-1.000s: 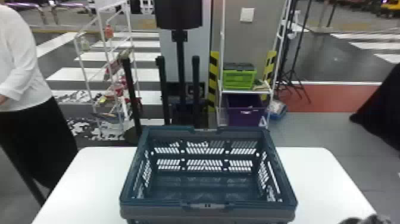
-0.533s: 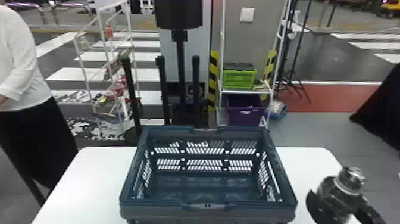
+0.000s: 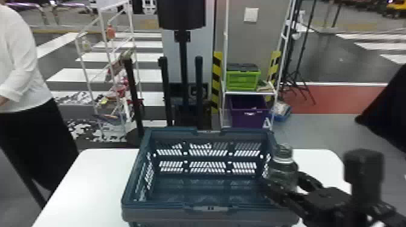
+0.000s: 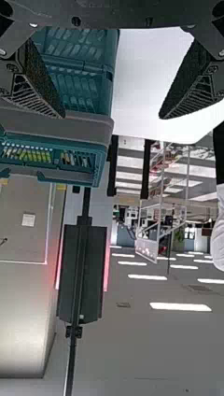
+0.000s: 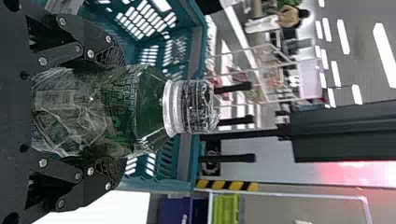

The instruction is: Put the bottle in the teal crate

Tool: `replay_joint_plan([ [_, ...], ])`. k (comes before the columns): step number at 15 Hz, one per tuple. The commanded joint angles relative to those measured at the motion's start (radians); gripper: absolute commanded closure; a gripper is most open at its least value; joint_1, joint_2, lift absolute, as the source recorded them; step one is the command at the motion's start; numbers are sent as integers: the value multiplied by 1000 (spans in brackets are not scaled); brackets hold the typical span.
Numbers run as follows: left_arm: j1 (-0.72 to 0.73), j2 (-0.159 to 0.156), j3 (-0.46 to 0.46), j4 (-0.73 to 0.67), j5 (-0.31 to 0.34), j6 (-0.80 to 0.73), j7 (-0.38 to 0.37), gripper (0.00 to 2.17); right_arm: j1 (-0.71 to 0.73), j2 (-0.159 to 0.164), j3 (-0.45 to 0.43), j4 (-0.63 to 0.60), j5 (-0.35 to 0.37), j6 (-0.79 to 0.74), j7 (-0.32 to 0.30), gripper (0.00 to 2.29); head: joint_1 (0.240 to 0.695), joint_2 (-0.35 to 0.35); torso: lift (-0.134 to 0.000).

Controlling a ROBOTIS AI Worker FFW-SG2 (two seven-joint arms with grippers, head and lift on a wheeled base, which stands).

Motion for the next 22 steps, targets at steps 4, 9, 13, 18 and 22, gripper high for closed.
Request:
replay_joint_plan([
  [4,-11,0,0,12,11,-4,0,144,-329,-25,155,211,3,267,-1,1845,499,0,0],
  [9,-20,-3,0,16,15,12,0,144,-520,29,267,515,-5,218,-1,1845,499,0,0],
  [13,-23,-3,0,20,22,12,0,144,-636,72,333,713,-15,188,5,1814,499,0,0],
  [18,-22,-3,11,16,29,15,0,144,-722,128,363,911,-18,129,12,1814,499,0,0],
  [22,-22,0,25,15,38,21,0,144,-777,128,383,1064,-15,40,12,1814,499,0,0],
])
